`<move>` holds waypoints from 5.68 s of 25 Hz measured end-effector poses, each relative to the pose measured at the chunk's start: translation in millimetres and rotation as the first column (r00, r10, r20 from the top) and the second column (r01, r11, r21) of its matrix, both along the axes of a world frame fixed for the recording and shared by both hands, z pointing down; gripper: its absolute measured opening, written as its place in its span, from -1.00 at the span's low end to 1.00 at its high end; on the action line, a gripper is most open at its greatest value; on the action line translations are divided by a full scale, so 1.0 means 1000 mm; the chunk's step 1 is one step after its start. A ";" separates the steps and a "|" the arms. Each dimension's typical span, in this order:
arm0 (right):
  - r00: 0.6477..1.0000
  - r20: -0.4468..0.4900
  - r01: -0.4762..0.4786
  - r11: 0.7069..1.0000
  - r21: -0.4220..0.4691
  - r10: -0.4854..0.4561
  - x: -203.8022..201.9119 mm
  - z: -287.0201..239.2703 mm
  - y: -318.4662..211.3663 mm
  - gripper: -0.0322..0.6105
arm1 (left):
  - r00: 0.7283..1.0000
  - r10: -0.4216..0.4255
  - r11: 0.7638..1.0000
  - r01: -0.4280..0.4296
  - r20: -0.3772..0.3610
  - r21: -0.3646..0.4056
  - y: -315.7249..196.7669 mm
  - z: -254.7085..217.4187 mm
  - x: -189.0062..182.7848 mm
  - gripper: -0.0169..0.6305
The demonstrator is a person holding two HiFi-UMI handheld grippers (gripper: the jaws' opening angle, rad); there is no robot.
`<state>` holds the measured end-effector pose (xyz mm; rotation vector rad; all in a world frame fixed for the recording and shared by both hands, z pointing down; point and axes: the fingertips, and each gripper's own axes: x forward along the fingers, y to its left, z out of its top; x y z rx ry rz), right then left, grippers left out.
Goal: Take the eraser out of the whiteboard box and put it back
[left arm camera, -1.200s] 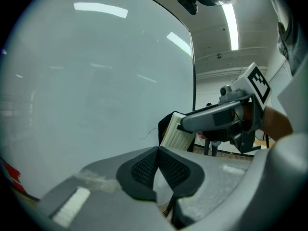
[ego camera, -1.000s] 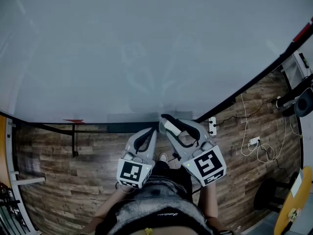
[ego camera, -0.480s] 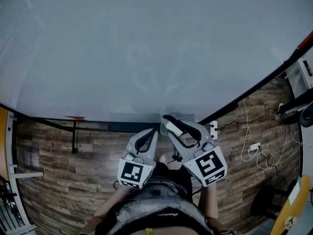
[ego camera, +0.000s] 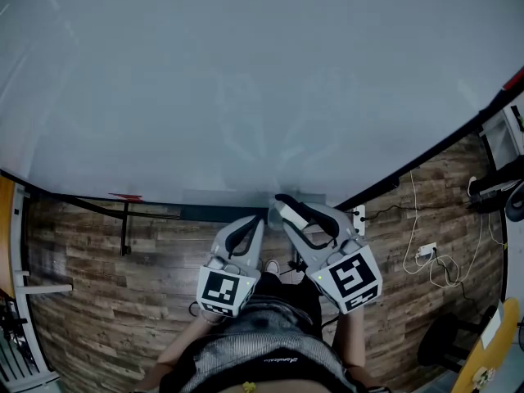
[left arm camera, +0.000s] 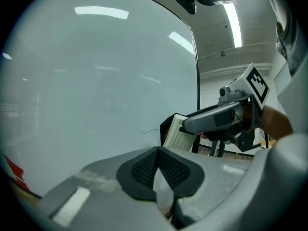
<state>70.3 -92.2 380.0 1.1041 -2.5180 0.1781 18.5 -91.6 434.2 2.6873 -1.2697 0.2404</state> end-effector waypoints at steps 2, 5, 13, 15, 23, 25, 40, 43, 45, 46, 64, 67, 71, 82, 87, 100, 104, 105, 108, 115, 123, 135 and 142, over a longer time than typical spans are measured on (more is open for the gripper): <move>1.000 0.002 0.004 1.000 0.001 -0.004 0.000 0.001 -0.001 -0.41 | 1.000 -0.004 1.000 0.004 -0.002 -0.002 0.000 0.000 0.000 -0.94; 1.000 -0.001 0.007 1.000 -0.006 -0.007 0.000 0.003 -0.001 -0.41 | 1.000 -0.009 1.000 0.009 -0.003 -0.003 -0.001 0.000 -0.001 -0.94; 1.000 -0.012 0.009 0.999 -0.032 -0.010 -0.003 0.012 -0.001 -0.41 | 1.000 -0.013 1.000 0.013 -0.003 -0.005 -0.001 0.000 -0.005 -0.94; 1.000 -0.024 0.011 0.999 -0.041 -0.012 -0.003 0.018 -0.002 -0.41 | 1.000 -0.019 1.000 0.019 -0.008 -0.006 -0.001 -0.001 -0.006 -0.94; 0.998 -0.056 0.013 0.996 -0.090 -0.018 -0.004 0.046 -0.005 -0.41 | 0.999 -0.032 0.999 0.032 -0.011 -0.007 0.001 0.000 -0.013 -0.94; 0.998 -0.062 0.015 0.995 -0.101 -0.021 -0.005 0.053 -0.006 -0.40 | 0.999 -0.034 0.999 0.034 -0.010 -0.009 0.001 0.000 -0.014 -0.94; 0.994 -0.103 0.010 0.986 -0.167 -0.028 -0.008 0.092 -0.012 -0.40 | 0.998 -0.058 0.998 0.057 -0.005 -0.024 0.004 0.005 -0.025 -0.94; 0.994 -0.107 0.009 0.984 -0.179 -0.029 -0.008 0.100 -0.012 -0.40 | 0.998 -0.058 0.998 0.058 -0.001 -0.025 0.004 0.006 -0.025 -0.94; 0.994 -0.108 0.006 0.984 -0.181 -0.026 -0.008 0.103 -0.013 -0.40 | 0.998 -0.057 0.998 0.057 0.001 -0.024 0.004 0.005 -0.026 -0.94; 0.994 -0.108 0.005 0.984 -0.181 -0.025 -0.008 0.105 -0.014 -0.40 | 0.998 -0.057 0.998 0.057 0.002 -0.024 0.004 0.005 -0.026 -0.94; 0.991 -0.130 -0.016 0.973 -0.231 -0.014 -0.007 0.145 -0.020 -0.40 | 0.998 -0.064 0.997 0.064 -0.001 -0.035 0.002 0.010 -0.031 -0.94; 0.992 -0.129 -0.027 0.971 -0.237 -0.004 -0.005 0.151 -0.021 -0.40 | 0.998 -0.064 0.997 0.064 -0.001 -0.036 0.002 0.010 -0.030 -0.94; 0.993 -0.114 -0.044 0.970 -0.237 0.017 -0.005 0.154 -0.022 -0.40 | 0.998 -0.070 0.997 0.070 -0.003 -0.035 0.001 0.011 -0.032 -0.94; 0.995 -0.092 -0.057 0.971 -0.232 0.036 -0.004 0.156 -0.022 -0.39 | 0.997 -0.073 0.997 0.073 -0.004 -0.036 0.000 0.012 -0.033 -0.94; 0.995 -0.088 -0.058 0.970 -0.234 0.038 -0.003 0.154 -0.022 -0.39 | 0.997 -0.073 0.997 0.072 -0.006 -0.036 0.000 0.010 -0.032 -0.94; 0.996 -0.074 -0.062 0.969 -0.238 0.045 -0.002 0.153 -0.021 -0.39 | 0.998 -0.055 0.998 0.054 -0.012 -0.043 0.003 0.011 -0.027 -0.94; 0.996 -0.076 -0.056 0.969 -0.243 0.039 -0.001 0.155 -0.020 -0.38 | 0.999 -0.046 0.998 0.045 -0.013 -0.047 0.005 0.013 -0.024 -0.94; 0.997 -0.075 -0.052 0.968 -0.244 0.035 -0.001 0.155 -0.020 -0.38 | 0.999 -0.043 0.998 0.042 -0.013 -0.048 0.005 0.014 -0.024 -0.94; 0.998 -0.067 -0.033 0.969 -0.246 0.016 -0.002 0.154 -0.018 -0.28 | 0.999 -0.033 0.998 0.032 -0.013 -0.049 0.006 0.015 -0.022 -0.94; 1.000 -0.010 0.007 0.973 -0.233 -0.009 -0.002 0.136 -0.012 -0.08 | 1.000 -0.018 0.999 0.017 -0.014 -0.041 0.007 0.013 -0.017 -0.94; 1.000 -0.017 -0.007 0.979 -0.205 0.004 0.008 0.121 -0.011 -0.10 | 1.000 -0.017 0.999 0.017 -0.016 -0.034 0.006 0.012 -0.014 -0.94; 1.000 -0.024 -0.004 0.977 -0.214 -0.002 0.010 0.124 -0.002 -0.58 | 1.000 -0.017 0.999 0.017 -0.013 -0.040 0.003 0.013 -0.013 -0.94; 1.000 0.015 0.005 0.984 -0.179 -0.003 0.004 0.117 0.004 -0.85 | 1.000 -0.020 0.999 0.019 -0.012 -0.047 0.003 0.014 -0.014 -0.94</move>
